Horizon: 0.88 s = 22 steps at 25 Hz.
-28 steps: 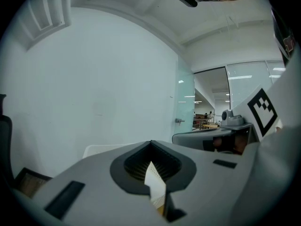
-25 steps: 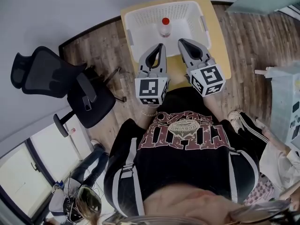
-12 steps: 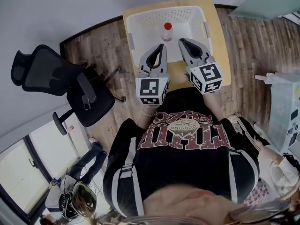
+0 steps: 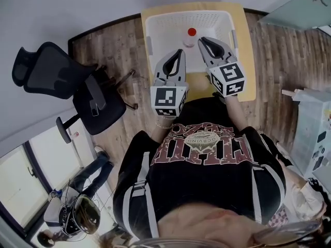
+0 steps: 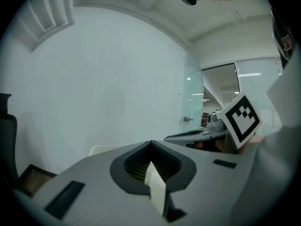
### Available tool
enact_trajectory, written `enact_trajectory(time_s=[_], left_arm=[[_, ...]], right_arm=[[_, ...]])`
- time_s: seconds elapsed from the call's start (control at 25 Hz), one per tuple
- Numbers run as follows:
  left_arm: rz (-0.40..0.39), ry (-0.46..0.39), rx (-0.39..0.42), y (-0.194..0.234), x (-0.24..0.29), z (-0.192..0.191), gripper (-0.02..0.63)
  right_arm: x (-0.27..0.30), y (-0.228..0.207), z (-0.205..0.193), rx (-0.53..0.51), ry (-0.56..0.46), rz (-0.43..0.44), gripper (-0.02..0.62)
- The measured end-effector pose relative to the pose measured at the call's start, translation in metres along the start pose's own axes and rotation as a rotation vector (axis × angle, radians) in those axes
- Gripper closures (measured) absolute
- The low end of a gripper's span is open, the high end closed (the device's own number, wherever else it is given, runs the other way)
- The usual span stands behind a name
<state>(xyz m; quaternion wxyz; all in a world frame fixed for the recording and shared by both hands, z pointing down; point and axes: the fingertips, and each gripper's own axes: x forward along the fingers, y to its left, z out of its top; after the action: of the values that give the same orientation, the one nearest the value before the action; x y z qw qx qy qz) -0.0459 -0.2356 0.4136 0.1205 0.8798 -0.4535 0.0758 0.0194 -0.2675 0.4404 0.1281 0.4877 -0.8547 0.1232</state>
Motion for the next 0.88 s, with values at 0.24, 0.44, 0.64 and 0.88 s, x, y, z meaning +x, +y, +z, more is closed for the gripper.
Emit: enact_trajectory(time_s=[0.24,0.44,0.64,0.88], left_arm=[[0.042,-0.002,-0.013,0.016,-0.003,0.001,0.56],[0.076,0.004,-0.026,0.027,-0.006,-0.004,0.56],[0.109,0.007,-0.036,0.04,-0.01,-0.007,0.56],[0.139,0.013,-0.045,0.046,-0.014,-0.01,0.56]], right_arm=[[0.025,-0.001,-0.012,-0.018,0.072,0.042,0.509],[0.044,-0.006,-0.022,-0.042,0.122,0.049,0.477],[0.064,-0.009,-0.031,-0.066,0.175,0.05,0.454],[0.078,-0.015,-0.042,-0.081,0.223,0.04,0.433]])
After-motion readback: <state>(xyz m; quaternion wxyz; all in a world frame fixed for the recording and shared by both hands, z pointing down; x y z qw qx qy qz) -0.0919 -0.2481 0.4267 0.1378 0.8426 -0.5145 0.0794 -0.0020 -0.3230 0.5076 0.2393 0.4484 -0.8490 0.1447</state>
